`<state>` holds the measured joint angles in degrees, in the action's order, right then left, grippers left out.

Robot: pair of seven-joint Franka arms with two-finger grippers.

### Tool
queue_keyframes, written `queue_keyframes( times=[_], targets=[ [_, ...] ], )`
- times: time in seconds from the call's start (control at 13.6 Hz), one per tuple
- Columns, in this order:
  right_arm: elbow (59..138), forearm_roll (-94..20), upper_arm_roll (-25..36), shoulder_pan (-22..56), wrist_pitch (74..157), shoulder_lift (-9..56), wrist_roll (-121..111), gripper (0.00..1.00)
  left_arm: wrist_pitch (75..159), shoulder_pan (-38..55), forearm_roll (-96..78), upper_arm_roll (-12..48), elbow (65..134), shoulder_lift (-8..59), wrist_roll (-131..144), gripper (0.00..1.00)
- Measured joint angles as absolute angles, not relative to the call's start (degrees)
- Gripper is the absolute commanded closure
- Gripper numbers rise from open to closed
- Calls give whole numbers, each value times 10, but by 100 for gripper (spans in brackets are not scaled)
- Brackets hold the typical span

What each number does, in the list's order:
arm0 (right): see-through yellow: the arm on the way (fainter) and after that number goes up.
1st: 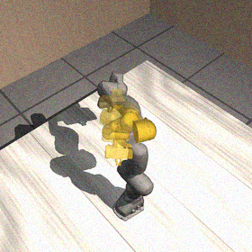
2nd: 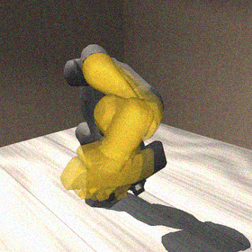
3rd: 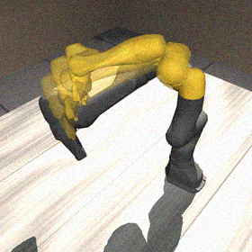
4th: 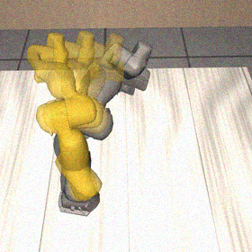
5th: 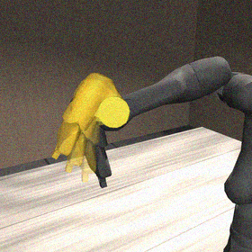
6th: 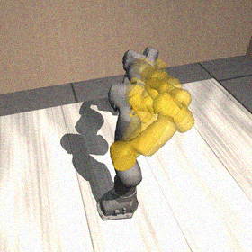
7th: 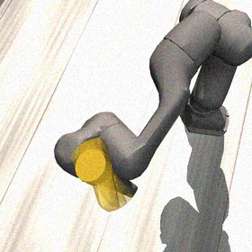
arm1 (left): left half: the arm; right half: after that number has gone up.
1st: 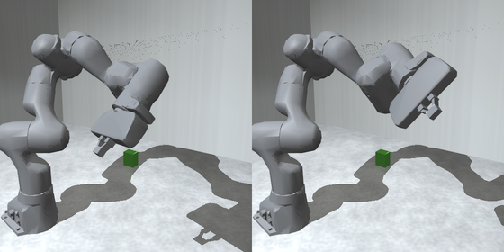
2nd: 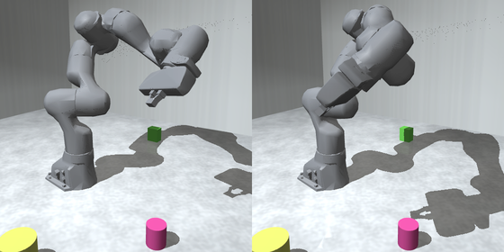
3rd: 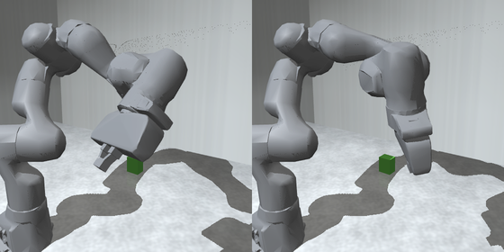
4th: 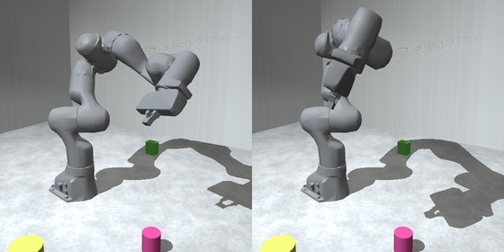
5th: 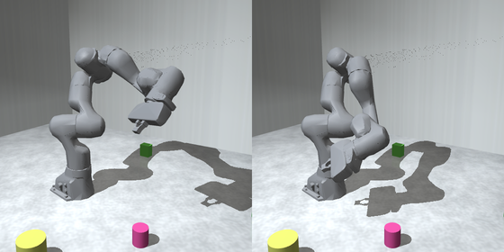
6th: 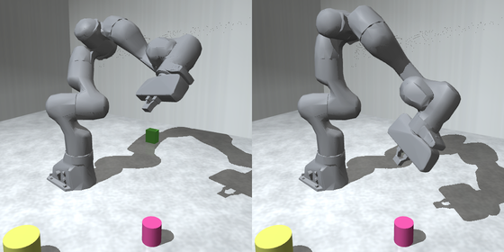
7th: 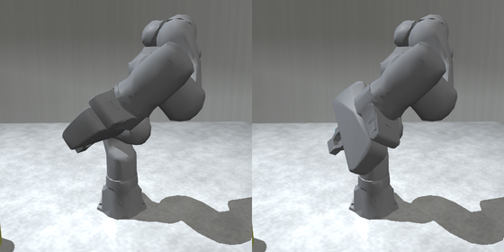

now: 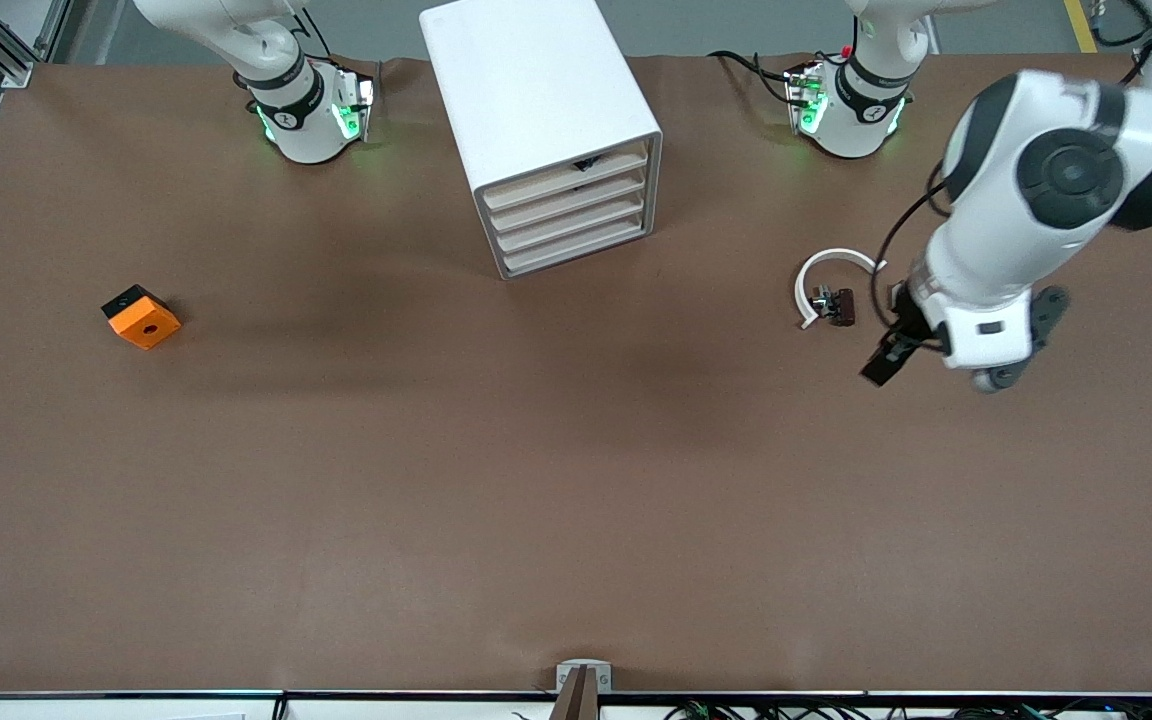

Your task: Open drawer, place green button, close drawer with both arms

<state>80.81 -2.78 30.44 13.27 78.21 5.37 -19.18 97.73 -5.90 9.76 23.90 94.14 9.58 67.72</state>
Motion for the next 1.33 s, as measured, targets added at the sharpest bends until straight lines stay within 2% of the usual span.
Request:
queue_keyframes(
  times=[0.15,0.29,0.44,0.59,0.88,1.03,1.33],
  targets=[
    [807,-28,306,132,778,49,-192,0,913,-68,101,239,882,95,589,0],
    [806,-28,305,132,778,47,-192,0,893,-81,102,238,846,95,499,0],
    [806,-28,305,132,791,46,-192,0,889,-88,102,228,836,94,438,0],
    [806,-28,305,132,799,39,-192,0,889,-72,89,183,830,85,358,0],
    [820,-28,296,131,797,12,-185,0,865,-51,48,110,856,20,222,0],
    [825,-20,249,112,791,4,-151,0,862,-39,40,81,885,-16,165,0],
    [841,-10,123,8,785,-17,-129,0,851,-32,23,76,922,-54,146,0]
  ],
)
